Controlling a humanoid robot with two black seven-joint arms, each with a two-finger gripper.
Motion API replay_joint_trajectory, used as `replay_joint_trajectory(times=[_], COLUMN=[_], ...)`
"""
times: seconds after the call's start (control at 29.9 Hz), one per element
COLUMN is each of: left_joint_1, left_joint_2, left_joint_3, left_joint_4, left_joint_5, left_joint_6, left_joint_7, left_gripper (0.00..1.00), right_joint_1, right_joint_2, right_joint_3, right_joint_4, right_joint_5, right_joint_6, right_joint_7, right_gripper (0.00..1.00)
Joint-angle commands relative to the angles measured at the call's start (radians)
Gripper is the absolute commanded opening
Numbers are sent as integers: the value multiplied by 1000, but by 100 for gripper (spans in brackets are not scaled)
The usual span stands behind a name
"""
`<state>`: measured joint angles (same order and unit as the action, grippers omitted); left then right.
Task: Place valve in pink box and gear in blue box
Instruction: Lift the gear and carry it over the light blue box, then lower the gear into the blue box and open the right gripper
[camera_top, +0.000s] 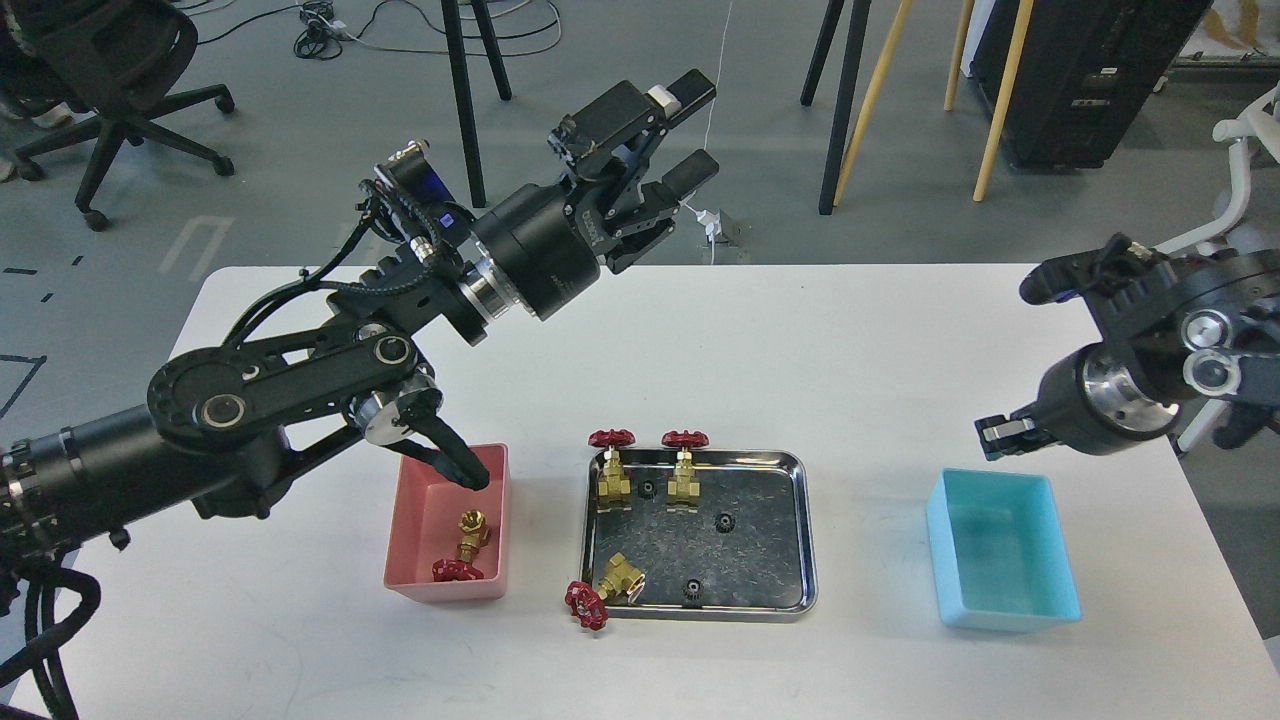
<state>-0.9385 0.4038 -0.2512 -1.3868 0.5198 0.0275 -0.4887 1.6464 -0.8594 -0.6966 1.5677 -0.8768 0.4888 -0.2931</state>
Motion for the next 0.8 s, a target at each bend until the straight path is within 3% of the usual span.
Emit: replay_joint_trajectory(times=[0.0,0.37,0.63,0.77], left_joint_1=[1,17,30,38], left_joint_2=[-17,-45,-45,-45], left_joint_3=[0,1,3,3], left_joint_4=[0,0,0,0], left_joint_5=[0,2,2,2], left_joint_6=[15,19,23,23], left_joint_7=[0,0,0,0], left_gripper=[84,84,84,84], right_joint_1=[-51,-123,-221,-247], right_joint_2=[-69,-82,-82,-81], right_joint_3=[0,40,123,157], right_joint_4=[17,15,14,12], right_joint_5=[-51,-51,-53,-44], right_joint_6=[0,0,0,0], right_joint_7=[0,3,8,12], right_gripper=[13,16,39,45])
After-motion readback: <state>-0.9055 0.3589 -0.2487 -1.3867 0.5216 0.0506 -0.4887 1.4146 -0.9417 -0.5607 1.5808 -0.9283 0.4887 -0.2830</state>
